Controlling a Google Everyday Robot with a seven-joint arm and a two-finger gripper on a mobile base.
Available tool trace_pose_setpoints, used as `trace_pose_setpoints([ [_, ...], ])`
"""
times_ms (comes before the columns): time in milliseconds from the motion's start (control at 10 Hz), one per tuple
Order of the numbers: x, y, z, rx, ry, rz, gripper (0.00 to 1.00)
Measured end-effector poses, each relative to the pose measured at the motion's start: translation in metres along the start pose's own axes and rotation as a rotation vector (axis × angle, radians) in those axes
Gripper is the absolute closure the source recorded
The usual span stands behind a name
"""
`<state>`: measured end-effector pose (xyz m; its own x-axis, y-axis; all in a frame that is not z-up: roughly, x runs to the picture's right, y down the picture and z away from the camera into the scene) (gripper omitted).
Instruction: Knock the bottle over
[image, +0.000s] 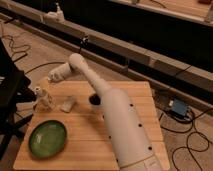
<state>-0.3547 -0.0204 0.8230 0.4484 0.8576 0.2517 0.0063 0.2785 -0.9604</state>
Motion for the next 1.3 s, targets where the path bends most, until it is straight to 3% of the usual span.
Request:
trace_pose_setpoints([
  [300, 0.030, 0.020, -0.030, -0.010, 0.107, 0.023, 1.00],
  [500, 0.049, 0.034, -0.063, -0.002, 0.168, 0.060, 1.00],
  [700, 0.050, 0.035, -0.099, 0.050, 0.169, 0.087, 1.00],
  [900, 0.041, 0.023, -0.127, 0.130, 0.130, 0.100, 1.00],
  [1300, 0.039, 0.022, -0.128, 0.140, 0.126, 0.100, 0.88],
])
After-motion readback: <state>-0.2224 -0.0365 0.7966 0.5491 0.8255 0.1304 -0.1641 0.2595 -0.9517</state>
